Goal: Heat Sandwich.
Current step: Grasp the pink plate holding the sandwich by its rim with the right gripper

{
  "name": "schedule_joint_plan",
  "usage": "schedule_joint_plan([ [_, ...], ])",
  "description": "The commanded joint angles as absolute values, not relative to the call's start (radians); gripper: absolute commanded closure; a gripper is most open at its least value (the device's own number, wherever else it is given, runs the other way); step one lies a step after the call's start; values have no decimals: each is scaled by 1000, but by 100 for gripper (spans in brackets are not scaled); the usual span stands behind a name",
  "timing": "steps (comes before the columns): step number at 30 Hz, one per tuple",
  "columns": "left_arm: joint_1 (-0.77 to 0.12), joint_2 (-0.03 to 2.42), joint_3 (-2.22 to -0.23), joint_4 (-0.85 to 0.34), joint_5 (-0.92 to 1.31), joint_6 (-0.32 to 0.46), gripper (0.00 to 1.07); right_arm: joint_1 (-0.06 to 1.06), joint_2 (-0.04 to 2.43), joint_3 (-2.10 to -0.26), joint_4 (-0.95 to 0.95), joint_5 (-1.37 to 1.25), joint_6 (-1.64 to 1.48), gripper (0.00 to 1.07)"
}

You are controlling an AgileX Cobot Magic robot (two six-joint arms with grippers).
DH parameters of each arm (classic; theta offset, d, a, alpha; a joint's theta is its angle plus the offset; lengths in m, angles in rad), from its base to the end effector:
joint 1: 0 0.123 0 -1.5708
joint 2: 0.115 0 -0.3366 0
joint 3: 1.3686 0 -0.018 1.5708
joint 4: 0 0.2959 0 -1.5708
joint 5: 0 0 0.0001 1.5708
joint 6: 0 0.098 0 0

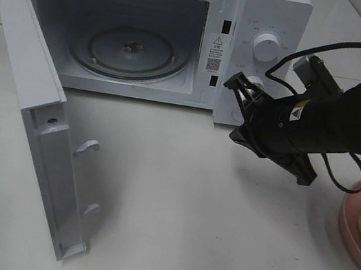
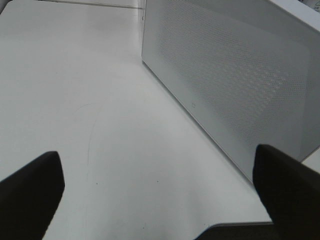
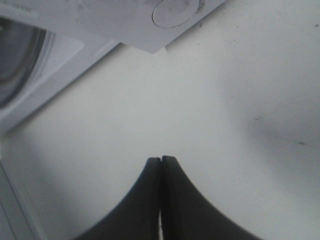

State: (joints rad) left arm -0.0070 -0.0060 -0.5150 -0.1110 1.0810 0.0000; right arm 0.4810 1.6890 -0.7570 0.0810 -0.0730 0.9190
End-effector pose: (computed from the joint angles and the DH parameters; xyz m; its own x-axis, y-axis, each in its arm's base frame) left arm -0.0152 -0.0095 0.2992 -0.4574 -0.0489 -0.8879 0.0703 0.9934 -0.0909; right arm 0.3175 0.1651 0.1727 -0.7204 0.5731 -0.3907 0.2723 0.7518 0.6006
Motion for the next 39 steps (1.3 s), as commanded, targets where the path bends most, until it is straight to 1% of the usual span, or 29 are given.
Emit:
schedule_joint_plan([
  [1, -4, -23, -514, -115, 1066, 0, 10, 477, 1638, -759, 62, 48, 714, 106],
  [2, -4, -23, -514, -115, 1066, 0, 10, 477, 1614, -759, 77, 103, 608, 106],
  [3, -4, -23, -514, -115, 1066, 0, 10, 477, 1614, -759, 77, 103, 608, 106],
  [7, -4, -23, -514, -115, 1066, 0, 10, 477, 1575, -783, 113, 253, 358, 106],
  [8, -4, -23, -514, -115, 1066, 0, 10, 477, 1575, -783, 113, 253, 358, 106],
  [12, -4, -23, -514, -115, 1066, 0, 10, 477, 1570, -816, 113, 419, 177, 104],
  [16, -4, -23, -514, -115, 1066, 0, 10, 477, 1570, -821, 114, 478, 68, 103],
  [20, -4, -23, -514, -115, 1066, 0, 10, 477, 1570, -821, 114, 545, 37, 101],
  [25, -4, -23, -514, -115, 1066, 0, 10, 477, 1569, -821, 85, 645, 35, 96],
  [28, -4, -23, -514, -115, 1066, 0, 10, 477, 1541, -821, 59, 672, 35, 81],
  [29, -4, -23, -514, -115, 1066, 0, 10, 477, 1541, -821, 59, 672, 35, 81],
  [30, -4, -23, -514, -115, 1066, 0, 10, 477, 1519, -821, 52, 672, 35, 65],
  [31, -4, -23, -514, -115, 1066, 0, 10, 477, 1509, -821, 46, 673, 34, 58],
  [32, -4, -23, -514, -115, 1066, 0, 10, 477, 1497, -821, 38, 680, 30, 48],
  [33, -4, -23, -514, -115, 1066, 0, 10, 477, 1497, -821, 38, 680, 30, 48],
  [34, -4, -23, -514, -115, 1066, 0, 10, 477, 1487, -821, 31, 685, 19, 38],
  [35, -4, -23, -514, -115, 1066, 0, 10, 477, 1477, -821, 14, 710, 0, 19],
  [37, -4, -23, -514, -115, 1066, 0, 10, 477, 1474, -821, 6, 737, -28, 5],
  [39, -4, -23, -514, -115, 1066, 0, 10, 477, 1474, -821, 7, 756, -44, 5],
])
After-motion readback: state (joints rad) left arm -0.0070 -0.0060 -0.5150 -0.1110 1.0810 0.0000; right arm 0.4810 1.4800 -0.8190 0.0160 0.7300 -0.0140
